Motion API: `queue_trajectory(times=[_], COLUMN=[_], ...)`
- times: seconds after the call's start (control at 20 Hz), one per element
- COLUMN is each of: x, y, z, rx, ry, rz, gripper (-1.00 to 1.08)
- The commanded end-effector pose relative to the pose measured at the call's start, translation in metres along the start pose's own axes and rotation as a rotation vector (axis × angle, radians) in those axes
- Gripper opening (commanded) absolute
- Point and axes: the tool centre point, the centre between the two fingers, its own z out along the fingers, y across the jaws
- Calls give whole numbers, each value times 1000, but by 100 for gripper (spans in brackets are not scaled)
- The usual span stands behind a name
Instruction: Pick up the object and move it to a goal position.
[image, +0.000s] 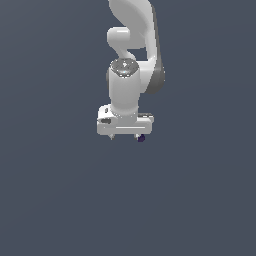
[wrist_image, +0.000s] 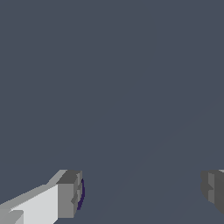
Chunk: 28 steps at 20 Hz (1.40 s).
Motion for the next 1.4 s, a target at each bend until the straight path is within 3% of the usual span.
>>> queue_trajectory(times=[0.0, 0.8, 1.35], x=[-7, -91, -103], y=[-8, -82, -90], z=[8, 82, 92], rx=[2, 24, 26], ry=[-4, -43, -48], rz=[-12, -125, -138], gripper=[100, 100, 100])
